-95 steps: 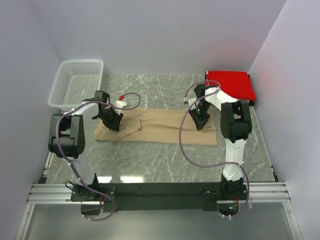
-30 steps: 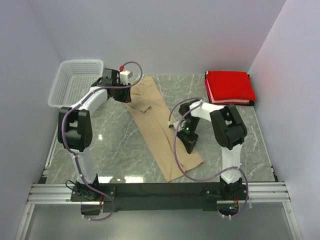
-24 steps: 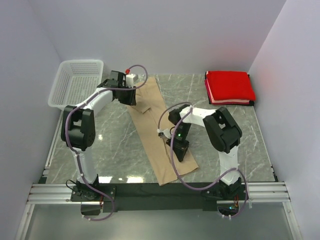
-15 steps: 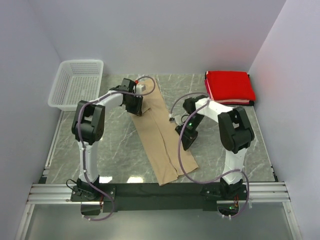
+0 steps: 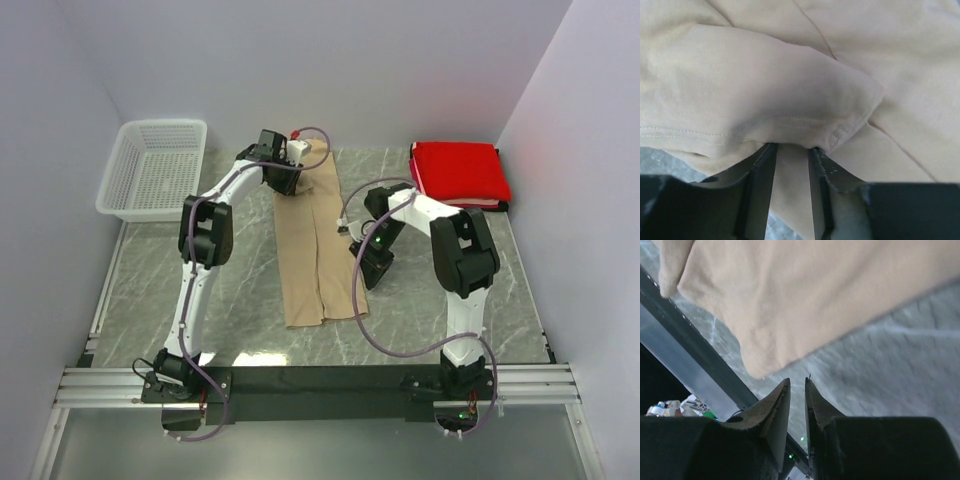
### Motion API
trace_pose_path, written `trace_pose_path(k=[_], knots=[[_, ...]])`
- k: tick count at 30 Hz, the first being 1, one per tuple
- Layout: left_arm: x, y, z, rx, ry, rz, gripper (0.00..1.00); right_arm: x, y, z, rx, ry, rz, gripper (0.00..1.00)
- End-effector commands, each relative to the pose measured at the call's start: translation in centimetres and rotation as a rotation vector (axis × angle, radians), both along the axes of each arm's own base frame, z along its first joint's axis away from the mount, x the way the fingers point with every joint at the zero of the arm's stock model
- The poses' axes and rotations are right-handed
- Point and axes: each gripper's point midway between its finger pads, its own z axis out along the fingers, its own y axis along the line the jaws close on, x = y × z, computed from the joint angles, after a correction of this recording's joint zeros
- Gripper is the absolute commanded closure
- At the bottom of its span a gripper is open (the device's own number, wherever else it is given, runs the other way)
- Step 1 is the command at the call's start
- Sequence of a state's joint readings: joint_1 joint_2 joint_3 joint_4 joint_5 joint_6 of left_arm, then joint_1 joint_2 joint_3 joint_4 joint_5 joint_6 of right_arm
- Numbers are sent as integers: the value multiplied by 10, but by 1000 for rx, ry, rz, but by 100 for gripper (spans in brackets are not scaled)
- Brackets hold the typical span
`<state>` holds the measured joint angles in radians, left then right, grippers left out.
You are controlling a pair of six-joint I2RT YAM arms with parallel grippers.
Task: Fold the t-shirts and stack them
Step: Fold the tshirt
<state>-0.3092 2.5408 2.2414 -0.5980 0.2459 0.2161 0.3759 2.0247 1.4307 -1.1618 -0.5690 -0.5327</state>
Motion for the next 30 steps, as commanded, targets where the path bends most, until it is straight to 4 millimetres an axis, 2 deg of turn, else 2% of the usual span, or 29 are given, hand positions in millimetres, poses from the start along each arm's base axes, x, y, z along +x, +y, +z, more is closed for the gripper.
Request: trace_pose_path(k=[1,2,6,8,9,10,11,12,13,14,15,16,17,19,20,22,23,24,25,26,27,28,29,30], knots=[[-11,4,7,48,-45,-117,60,9,19,-7,1,-36,17,75],[-14,4,17,37,-61,-133,60,5,28,-9,-6,-33,37,75],[-47,13,64,-26,-67,-155,55,-6,43,-27,-30,-12,64,75],[-58,26,79,-82,-42,-134,54,-14,45,-36,-53,18,66,75],[-68,31,97,-124,-41,-114,53,-21,49,-40,-61,35,81,75],[-69,43,108,-176,-43,-97,52,-26,51,-40,-63,54,70,76],[-74,50,132,-210,-74,-76,50,-29,54,-42,-59,63,73,76],[-84,56,131,-242,-41,-52,50,-37,56,-44,-60,78,80,76],[-87,70,137,-264,-44,-32,49,-42,60,-43,-55,85,86,76],[-95,74,161,-288,-96,-40,48,-47,64,-41,-42,98,84,76],[-109,81,147,-291,-64,-33,48,-53,65,-43,-40,106,87,76],[-116,90,149,-291,-77,-27,48,-60,70,-43,-39,108,102,77],[-135,96,148,-285,-81,-31,48,-67,71,-42,-35,119,98,76],[-155,104,145,-269,-100,-70,48,-74,75,-42,-29,113,111,76],[-177,107,143,-267,-99,-87,50,-81,73,-40,-34,113,104,76],[-206,107,139,-248,-115,-179,51,-83,70,-39,-35,81,101,76],[-232,107,136,-233,-123,-219,51,-83,66,-31,-28,42,100,76],[-246,108,133,-192,-166,-302,50,-79,61,-28,-43,-16,105,72],[-267,107,128,-190,-151,-346,50,-76,57,-21,-31,-69,124,70],[-282,107,125,-175,-160,-392,50,-69,56,5,22,-183,135,68],[-302,107,122,-130,-214,-482,49,-71,49,10,32,-238,157,64],[-329,104,114,-133,-161,-539,50,-67,45,20,46,-317,177,61],[-344,102,117,-114,-193,-593,49,-61,45,48,111,-460,195,57],[-360,100,106,-88,-196,-676,49,-62,45,53,145,-526,222,49]])
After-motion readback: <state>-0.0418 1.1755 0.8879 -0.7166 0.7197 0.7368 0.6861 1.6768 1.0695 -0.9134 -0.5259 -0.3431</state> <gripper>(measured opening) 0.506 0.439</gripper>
